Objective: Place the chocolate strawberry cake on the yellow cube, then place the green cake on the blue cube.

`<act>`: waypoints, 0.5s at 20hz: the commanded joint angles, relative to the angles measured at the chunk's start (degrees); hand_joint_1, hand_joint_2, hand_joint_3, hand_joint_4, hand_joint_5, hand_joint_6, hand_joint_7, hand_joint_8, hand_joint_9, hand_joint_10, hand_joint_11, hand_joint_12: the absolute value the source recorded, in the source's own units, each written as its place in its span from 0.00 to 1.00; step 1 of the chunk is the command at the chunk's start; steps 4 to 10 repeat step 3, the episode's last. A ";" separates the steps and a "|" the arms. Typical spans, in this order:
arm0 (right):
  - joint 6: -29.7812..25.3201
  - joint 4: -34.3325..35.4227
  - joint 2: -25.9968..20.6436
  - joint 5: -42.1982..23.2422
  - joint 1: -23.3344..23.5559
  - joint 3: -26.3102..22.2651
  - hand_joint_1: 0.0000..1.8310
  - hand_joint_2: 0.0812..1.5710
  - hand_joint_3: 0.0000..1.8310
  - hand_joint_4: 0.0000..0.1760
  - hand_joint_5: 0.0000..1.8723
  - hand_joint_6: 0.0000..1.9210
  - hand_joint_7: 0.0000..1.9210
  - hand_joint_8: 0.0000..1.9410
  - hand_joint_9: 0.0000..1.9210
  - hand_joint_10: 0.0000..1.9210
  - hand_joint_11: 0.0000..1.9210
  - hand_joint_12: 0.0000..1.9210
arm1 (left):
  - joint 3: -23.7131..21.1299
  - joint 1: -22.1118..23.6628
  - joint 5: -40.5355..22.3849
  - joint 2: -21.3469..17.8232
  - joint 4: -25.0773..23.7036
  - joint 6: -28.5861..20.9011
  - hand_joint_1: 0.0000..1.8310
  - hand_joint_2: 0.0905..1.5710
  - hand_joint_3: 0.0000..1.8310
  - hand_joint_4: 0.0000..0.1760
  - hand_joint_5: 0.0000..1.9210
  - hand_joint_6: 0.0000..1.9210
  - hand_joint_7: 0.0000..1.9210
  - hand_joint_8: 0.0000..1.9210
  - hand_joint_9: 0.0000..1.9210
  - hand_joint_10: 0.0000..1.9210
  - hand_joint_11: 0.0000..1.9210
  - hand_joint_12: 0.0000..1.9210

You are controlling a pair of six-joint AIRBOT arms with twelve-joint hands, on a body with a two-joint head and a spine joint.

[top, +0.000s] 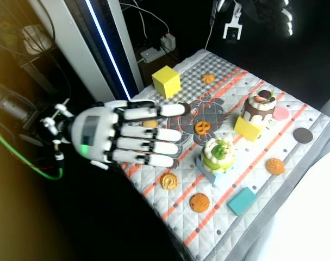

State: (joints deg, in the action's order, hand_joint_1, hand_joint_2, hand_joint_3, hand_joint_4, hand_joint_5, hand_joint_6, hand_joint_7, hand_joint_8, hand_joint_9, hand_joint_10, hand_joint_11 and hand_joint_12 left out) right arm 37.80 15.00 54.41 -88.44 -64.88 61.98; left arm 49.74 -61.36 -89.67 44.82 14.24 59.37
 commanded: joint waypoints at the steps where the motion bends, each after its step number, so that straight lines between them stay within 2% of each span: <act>1: -0.44 -1.35 -0.59 -12.54 -0.10 -0.62 0.31 0.60 0.00 1.00 0.00 0.00 0.00 0.00 0.00 0.00 0.03 0.01 | -0.20 0.77 -9.52 -0.72 -0.76 -1.05 0.25 0.71 0.00 0.43 0.01 0.00 0.00 0.00 0.00 0.00 0.00 0.00; 2: -0.44 -1.55 -1.31 -12.55 -0.13 -1.42 0.35 0.58 0.00 1.00 0.00 0.00 0.00 0.00 0.00 0.00 0.00 0.00 | -0.07 1.46 -9.52 -0.76 -1.49 -1.07 0.22 0.72 0.00 0.57 0.05 0.01 0.00 0.00 0.00 0.00 0.00 0.00; 3: 0.03 -2.84 -1.67 -12.56 0.15 -2.11 0.34 0.61 0.00 1.00 0.00 0.00 0.00 0.00 0.00 0.00 0.00 0.00 | 0.25 2.29 -9.52 -0.73 -2.49 -1.10 0.16 0.75 0.00 0.34 0.20 0.03 0.00 0.00 0.00 0.00 0.00 0.00; 10: 0.03 -2.84 -1.67 -12.56 0.15 -2.11 0.34 0.61 0.00 1.00 0.00 0.00 0.00 0.00 0.00 0.00 0.00 0.00 | 0.25 2.29 -9.52 -0.73 -2.49 -1.10 0.16 0.75 0.00 0.34 0.20 0.03 0.00 0.00 0.00 0.00 0.00 0.00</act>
